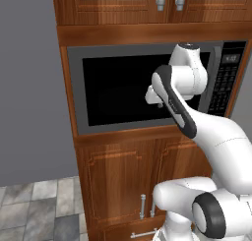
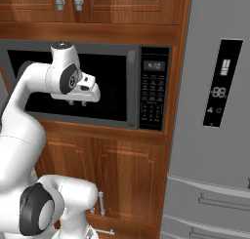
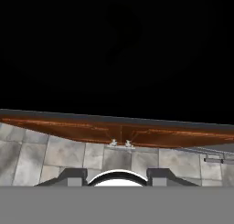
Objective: Open the microwave door.
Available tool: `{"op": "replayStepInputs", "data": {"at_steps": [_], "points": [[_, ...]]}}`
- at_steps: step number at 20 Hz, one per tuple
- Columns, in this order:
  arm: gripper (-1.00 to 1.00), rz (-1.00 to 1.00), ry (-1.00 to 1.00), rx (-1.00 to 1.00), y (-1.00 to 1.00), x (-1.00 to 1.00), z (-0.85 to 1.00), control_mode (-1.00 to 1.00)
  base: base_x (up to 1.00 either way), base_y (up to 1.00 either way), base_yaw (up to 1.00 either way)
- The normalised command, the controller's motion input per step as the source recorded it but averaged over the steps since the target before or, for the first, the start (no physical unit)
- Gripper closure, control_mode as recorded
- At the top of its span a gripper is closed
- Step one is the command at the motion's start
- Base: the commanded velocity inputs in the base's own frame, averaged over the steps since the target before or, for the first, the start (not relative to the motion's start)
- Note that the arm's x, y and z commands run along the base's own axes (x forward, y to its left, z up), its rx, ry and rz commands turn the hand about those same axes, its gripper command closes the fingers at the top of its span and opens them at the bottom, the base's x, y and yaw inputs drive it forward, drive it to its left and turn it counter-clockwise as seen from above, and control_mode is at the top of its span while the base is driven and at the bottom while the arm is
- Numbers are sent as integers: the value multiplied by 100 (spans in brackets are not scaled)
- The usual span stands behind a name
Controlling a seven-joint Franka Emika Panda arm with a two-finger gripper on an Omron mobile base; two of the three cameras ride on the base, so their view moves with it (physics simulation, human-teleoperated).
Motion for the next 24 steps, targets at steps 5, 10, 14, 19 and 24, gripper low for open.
{"op": "replayStepInputs", "data": {"at_steps": [5, 10, 14, 19, 24], "points": [[-100, 0, -7, 1, -14, -35, 0, -100, 0, 0, 0], [-100, -1, -30, 5, -50, -78, 4, -100, 0, 0, 0], [-100, 0, -29, 6, -51, -59, 30, -100, 0, 0, 0], [-100, 0, -29, 8, -65, -18, 46, -100, 0, 0, 0], [-100, -2, -12, 6, -52, 0, 70, -100, 0, 0, 0]]}}
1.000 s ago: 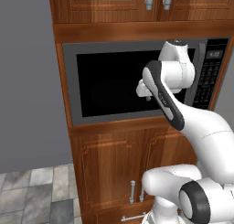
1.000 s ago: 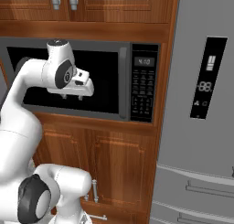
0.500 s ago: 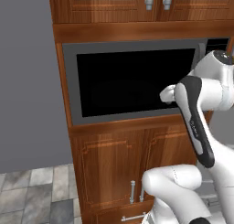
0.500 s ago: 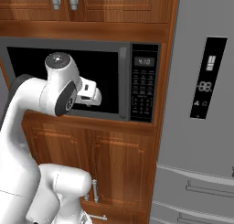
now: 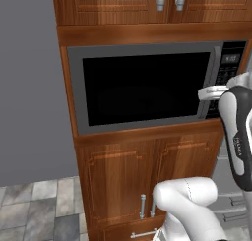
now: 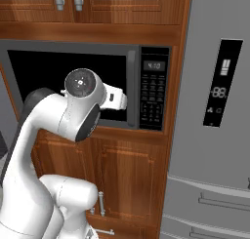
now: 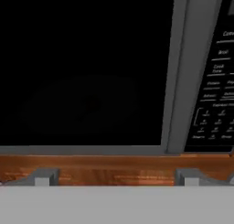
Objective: Open the microwave door.
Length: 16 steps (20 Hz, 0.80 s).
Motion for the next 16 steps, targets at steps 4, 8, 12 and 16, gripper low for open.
{"op": "replayStepInputs", "data": {"at_steps": [4, 8, 12, 16], "points": [[-100, -7, -5, 3, -62, 0, 56, -100, 0, 0, 0], [-100, -5, -3, 0, -43, 1, 11, -100, 0, 0, 0], [-100, 0, 0, 0, -22, 17, 0, -100, 0, 0, 0], [-100, 0, 0, 0, -3, 39, -3, -100, 0, 0, 0]]}}
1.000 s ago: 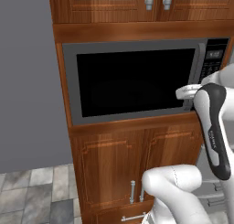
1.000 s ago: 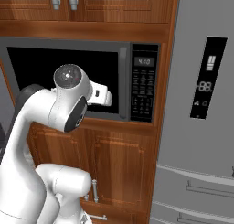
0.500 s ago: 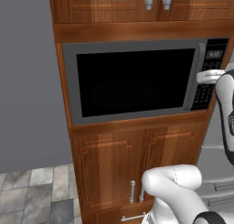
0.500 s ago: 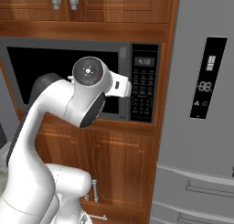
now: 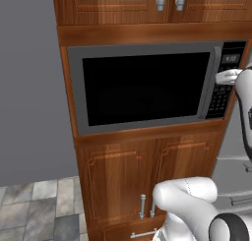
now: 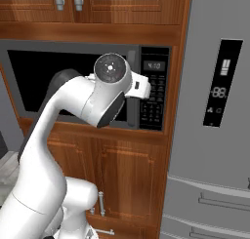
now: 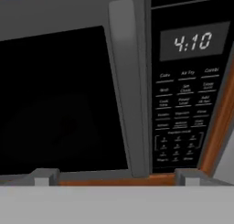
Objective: Open the microwave door.
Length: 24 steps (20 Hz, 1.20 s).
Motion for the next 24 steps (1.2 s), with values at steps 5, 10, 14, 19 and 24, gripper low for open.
{"op": "replayStepInputs", "data": {"at_steps": [5, 10, 14, 19, 24], "points": [[-100, 0, -9, 0, -1, 53, -21, -100, 0, 0, 0], [-100, 1, -14, 0, -16, 57, -28, -100, 0, 0, 0], [-100, 0, -14, 1, -24, 56, -30, -100, 0, 0, 0], [-100, 1, -7, 0, -27, 50, -23, -100, 0, 0, 0], [-100, 0, -2, 0, -10, 51, -20, -100, 0, 0, 0]]}}
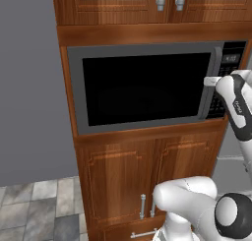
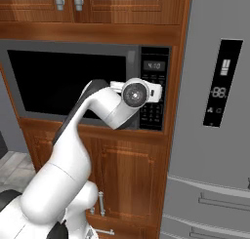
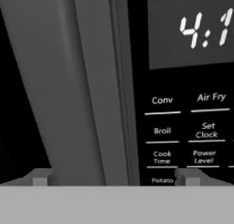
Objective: Open the microwave door.
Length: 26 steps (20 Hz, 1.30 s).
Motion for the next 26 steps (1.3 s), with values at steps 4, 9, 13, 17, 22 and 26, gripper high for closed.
{"op": "replayStepInputs", "data": {"at_steps": [4, 9, 13, 17, 22, 26], "points": [[-100, 0, -4, 0, -2, 52, -23, -100, 0, 0, 0], [-100, 0, -5, 0, -1, 59, -25, -100, 0, 0, 0], [-100, 0, -12, 0, -20, 10, -24, -100, 0, 0, 0], [100, 0, -15, 0, -43, -81, -1, -100, 0, 0, 0], [100, 0, -10, 0, -65, -100, 0, -100, 0, 0, 0], [100, 1, -5, 0, -64, -100, 0, -100, 0, 0, 0]]}}
